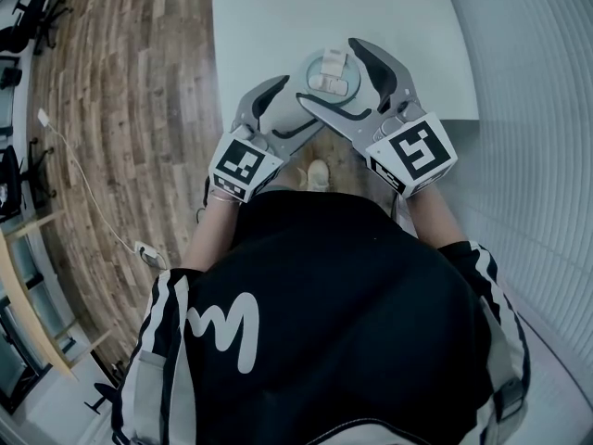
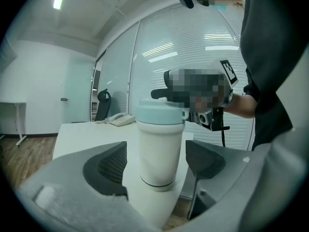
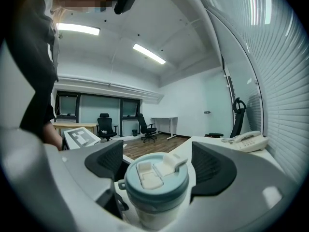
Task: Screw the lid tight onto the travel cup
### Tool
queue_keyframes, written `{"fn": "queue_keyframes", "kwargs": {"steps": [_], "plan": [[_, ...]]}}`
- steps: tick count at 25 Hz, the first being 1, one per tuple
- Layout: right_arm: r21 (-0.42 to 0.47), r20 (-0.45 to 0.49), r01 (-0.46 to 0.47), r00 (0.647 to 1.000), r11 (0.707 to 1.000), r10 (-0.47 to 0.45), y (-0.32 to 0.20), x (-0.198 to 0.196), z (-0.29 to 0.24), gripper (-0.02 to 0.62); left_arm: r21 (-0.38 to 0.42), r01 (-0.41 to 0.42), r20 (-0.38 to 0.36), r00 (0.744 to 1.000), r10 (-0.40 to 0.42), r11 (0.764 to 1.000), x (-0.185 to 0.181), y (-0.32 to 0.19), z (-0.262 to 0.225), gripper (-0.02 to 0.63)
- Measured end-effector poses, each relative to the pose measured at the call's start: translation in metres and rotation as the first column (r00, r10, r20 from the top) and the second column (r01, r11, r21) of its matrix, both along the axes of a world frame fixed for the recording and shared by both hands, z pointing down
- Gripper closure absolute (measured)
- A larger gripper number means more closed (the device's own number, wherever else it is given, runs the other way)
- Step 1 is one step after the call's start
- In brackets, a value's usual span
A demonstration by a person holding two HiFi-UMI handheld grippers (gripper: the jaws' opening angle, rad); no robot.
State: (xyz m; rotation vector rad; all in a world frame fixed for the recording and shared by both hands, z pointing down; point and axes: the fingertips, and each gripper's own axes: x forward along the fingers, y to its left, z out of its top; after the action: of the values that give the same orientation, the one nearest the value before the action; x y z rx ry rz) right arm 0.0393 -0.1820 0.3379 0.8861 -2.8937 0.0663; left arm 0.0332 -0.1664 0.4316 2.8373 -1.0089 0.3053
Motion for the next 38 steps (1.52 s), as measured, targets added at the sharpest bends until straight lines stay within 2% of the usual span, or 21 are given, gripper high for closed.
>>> {"fn": "queue_keyframes", "kwargs": {"steps": [7, 13, 20, 22, 24, 26, 31, 33, 38], "plan": [[0.001, 0.038, -0.024, 0.999, 1.000, 0.024, -0.001, 0.014, -0.014, 0.172, 0.028, 0.054, -0.084, 0.995, -0.052, 0.998, -0.017, 0.003, -0.042, 0.219], [0.007, 0.054, -0.038, 0.998, 0.999, 0.038, 0.003, 0.022, -0.026, 0.172, 0.072, 0.066, -0.121, 0.991, -0.057, 0.995, -0.027, 0.003, -0.072, 0.219], [0.009, 0.086, -0.086, 0.993, 0.996, 0.084, 0.002, 0.038, -0.030, 0.177, 0.083, 0.092, -0.146, 0.986, -0.079, 0.992, -0.029, 0.000, -0.090, 0.222], [0.012, 0.093, -0.095, 0.991, 0.995, 0.094, 0.003, 0.040, -0.033, 0.203, 0.090, 0.102, -0.145, 0.985, -0.089, 0.991, -0.029, -0.001, -0.096, 0.225], [0.011, 0.098, -0.099, 0.990, 0.995, 0.098, 0.005, 0.041, -0.035, 0.237, 0.114, 0.130, -0.139, 0.984, -0.113, 0.985, -0.031, -0.001, -0.103, 0.280], [0.012, 0.098, -0.103, 0.990, 0.995, 0.101, 0.008, 0.041, -0.035, 0.249, 0.133, 0.154, -0.138, 0.981, -0.135, 0.979, -0.035, -0.001, -0.106, 0.298], [0.025, 0.089, -0.110, 0.990, 0.994, 0.107, 0.010, 0.044, -0.032, 0.341, 0.153, 0.194, -0.199, 0.967, -0.162, 0.969, -0.041, -0.004, -0.119, 0.377], [0.028, 0.085, -0.111, 0.991, 0.993, 0.108, 0.011, 0.045, -0.031, 0.389, 0.164, 0.194, -0.224, 0.962, -0.155, 0.967, -0.040, -0.004, -0.127, 0.407], [0.035, 0.080, -0.119, 0.990, 0.992, 0.116, 0.015, 0.047, -0.035, 0.476, 0.161, 0.177, -0.211, 0.967, -0.141, 0.971, -0.037, -0.001, -0.135, 0.463]]}}
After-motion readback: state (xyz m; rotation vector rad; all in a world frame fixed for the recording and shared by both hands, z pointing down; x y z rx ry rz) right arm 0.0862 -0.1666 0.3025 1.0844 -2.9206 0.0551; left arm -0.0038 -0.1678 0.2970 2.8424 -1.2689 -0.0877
